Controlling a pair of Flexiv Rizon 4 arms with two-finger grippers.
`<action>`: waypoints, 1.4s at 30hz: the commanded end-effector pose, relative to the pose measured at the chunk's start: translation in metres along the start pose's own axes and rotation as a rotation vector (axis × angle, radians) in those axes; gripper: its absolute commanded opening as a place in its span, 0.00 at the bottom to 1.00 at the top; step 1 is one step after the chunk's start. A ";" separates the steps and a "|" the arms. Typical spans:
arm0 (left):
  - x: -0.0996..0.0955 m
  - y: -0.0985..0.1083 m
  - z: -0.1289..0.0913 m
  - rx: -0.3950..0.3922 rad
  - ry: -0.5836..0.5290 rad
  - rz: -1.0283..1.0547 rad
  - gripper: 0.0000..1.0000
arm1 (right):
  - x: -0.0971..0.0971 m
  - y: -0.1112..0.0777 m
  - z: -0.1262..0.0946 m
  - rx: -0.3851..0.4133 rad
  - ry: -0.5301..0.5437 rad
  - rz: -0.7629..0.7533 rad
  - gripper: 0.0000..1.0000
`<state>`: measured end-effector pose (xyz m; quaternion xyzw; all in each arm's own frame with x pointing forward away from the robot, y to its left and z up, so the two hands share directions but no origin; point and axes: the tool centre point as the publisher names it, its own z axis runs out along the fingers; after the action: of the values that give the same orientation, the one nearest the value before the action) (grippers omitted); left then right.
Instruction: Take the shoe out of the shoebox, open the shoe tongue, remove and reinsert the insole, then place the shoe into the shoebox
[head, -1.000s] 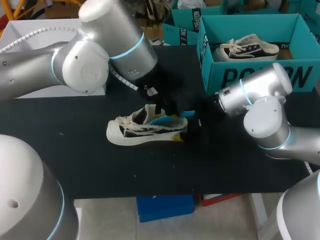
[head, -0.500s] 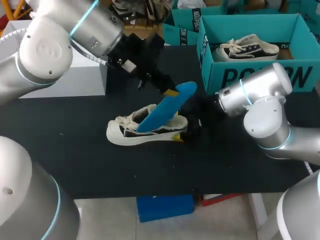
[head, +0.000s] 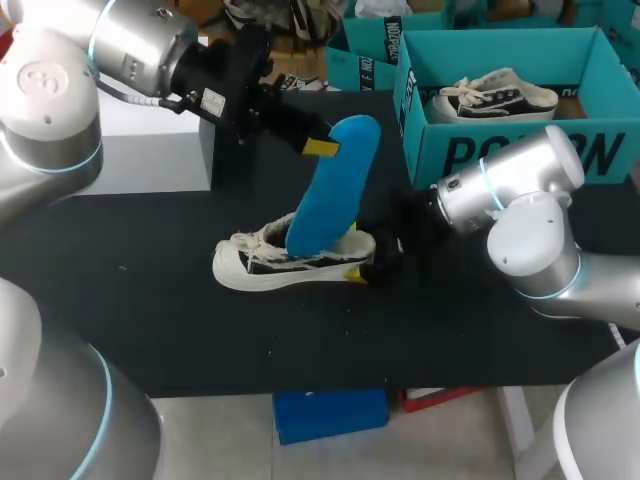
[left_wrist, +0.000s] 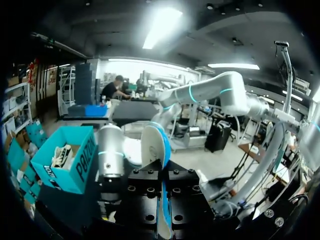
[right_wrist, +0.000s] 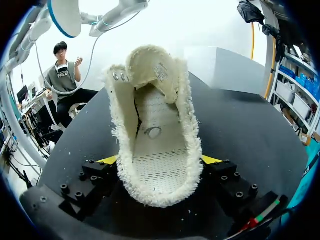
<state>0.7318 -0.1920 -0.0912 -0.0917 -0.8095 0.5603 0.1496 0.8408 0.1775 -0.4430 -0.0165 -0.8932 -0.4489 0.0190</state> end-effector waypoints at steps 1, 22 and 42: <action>-0.006 0.005 0.000 0.023 0.012 0.003 0.00 | 0.001 -0.002 0.002 0.002 -0.002 0.001 0.00; 0.001 0.007 -0.023 0.280 0.082 -0.088 0.00 | 0.001 -0.002 0.002 0.002 -0.002 0.001 0.00; -0.003 -0.019 -0.058 0.476 0.132 -0.155 0.00 | 0.001 -0.002 0.002 0.002 -0.002 0.001 0.00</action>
<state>0.7549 -0.1509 -0.0585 -0.0270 -0.6415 0.7199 0.2637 0.8408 0.1775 -0.4429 -0.0165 -0.8932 -0.4490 0.0190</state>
